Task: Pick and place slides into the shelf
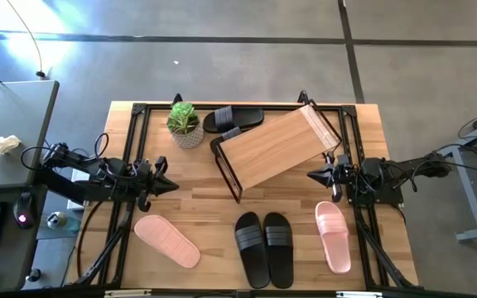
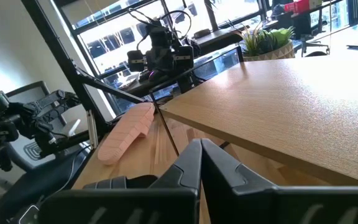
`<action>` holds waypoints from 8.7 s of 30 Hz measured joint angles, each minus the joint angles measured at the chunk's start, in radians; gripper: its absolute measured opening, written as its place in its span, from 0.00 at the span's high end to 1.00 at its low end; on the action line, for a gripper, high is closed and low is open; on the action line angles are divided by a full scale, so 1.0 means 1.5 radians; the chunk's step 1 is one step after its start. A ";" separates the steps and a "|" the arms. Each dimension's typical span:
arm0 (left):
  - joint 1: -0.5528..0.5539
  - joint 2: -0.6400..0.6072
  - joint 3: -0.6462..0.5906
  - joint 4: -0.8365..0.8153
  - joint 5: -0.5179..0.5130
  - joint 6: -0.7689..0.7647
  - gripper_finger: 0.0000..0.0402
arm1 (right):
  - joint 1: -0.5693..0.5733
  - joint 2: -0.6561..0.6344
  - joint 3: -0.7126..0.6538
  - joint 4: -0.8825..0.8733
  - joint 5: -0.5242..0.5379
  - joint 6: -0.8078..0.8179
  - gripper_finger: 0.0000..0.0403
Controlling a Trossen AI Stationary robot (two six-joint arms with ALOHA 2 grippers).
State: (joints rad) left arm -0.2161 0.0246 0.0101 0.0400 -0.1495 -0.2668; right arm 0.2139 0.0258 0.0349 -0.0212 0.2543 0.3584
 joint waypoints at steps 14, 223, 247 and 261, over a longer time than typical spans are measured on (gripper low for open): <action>0.000 0.000 0.000 0.000 0.000 0.000 1.00 | 0.000 0.000 0.000 0.000 0.001 -0.118 1.00; 0.000 0.000 0.000 0.000 0.000 0.000 1.00 | 0.306 1.237 1.508 -1.033 0.678 -0.237 1.00; 0.000 0.000 0.000 0.000 0.000 0.000 1.00 | -0.066 1.063 1.377 -1.019 0.527 -0.387 1.00; 0.000 0.000 0.000 0.000 0.000 0.000 1.00 | -0.026 0.865 0.755 -0.416 0.500 -0.691 1.00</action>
State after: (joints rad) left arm -0.2161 0.0242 0.0101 0.0406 -0.1493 -0.2668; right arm 0.1744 1.3230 1.1669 -0.6451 1.0050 -0.6775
